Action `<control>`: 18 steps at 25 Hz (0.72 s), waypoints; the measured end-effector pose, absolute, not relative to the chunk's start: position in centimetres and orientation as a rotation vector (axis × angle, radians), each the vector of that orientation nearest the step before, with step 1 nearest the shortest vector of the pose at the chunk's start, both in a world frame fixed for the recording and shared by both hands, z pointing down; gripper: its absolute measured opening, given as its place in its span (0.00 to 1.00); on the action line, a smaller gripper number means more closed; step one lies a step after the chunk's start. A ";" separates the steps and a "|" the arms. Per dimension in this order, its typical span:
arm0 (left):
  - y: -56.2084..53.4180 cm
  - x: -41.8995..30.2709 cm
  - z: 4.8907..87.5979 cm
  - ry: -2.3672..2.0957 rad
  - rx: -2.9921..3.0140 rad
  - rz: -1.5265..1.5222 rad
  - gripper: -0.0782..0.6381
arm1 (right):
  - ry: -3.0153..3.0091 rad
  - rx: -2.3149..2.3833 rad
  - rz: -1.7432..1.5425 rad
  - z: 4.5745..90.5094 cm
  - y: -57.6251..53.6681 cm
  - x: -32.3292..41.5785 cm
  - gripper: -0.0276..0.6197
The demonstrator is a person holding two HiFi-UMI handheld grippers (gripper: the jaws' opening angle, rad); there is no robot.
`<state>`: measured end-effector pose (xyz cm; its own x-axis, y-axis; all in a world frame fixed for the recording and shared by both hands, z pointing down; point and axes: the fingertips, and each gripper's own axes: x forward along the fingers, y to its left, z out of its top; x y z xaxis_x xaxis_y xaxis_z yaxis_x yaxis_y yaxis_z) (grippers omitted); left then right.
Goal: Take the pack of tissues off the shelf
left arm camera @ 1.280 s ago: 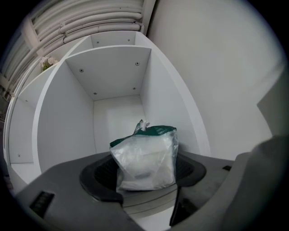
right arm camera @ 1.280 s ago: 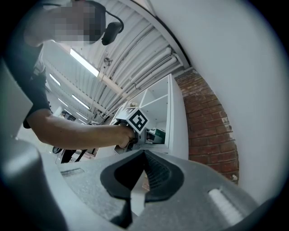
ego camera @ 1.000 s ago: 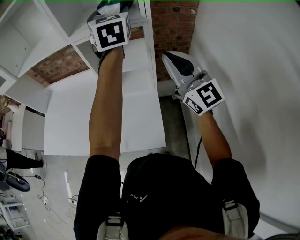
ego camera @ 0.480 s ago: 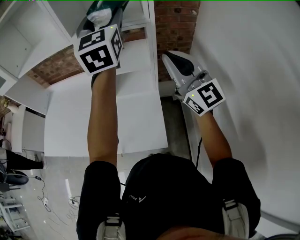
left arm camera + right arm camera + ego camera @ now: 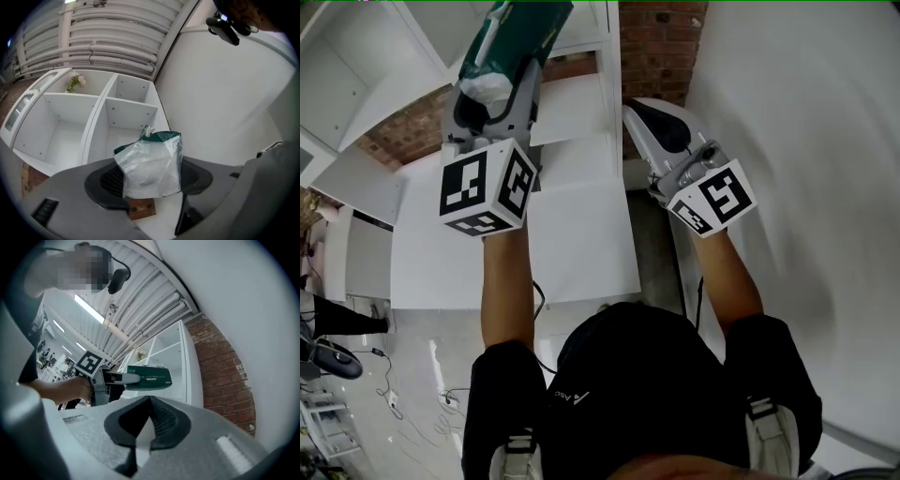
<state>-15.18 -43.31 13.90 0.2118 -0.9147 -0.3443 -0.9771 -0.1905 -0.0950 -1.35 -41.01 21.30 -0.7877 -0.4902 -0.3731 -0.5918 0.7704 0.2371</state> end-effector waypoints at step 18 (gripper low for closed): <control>-35.4 -14.2 20.6 1.656 -2.300 0.436 0.52 | 2.653 -0.885 0.508 23.3 -38.7 -1.3 0.05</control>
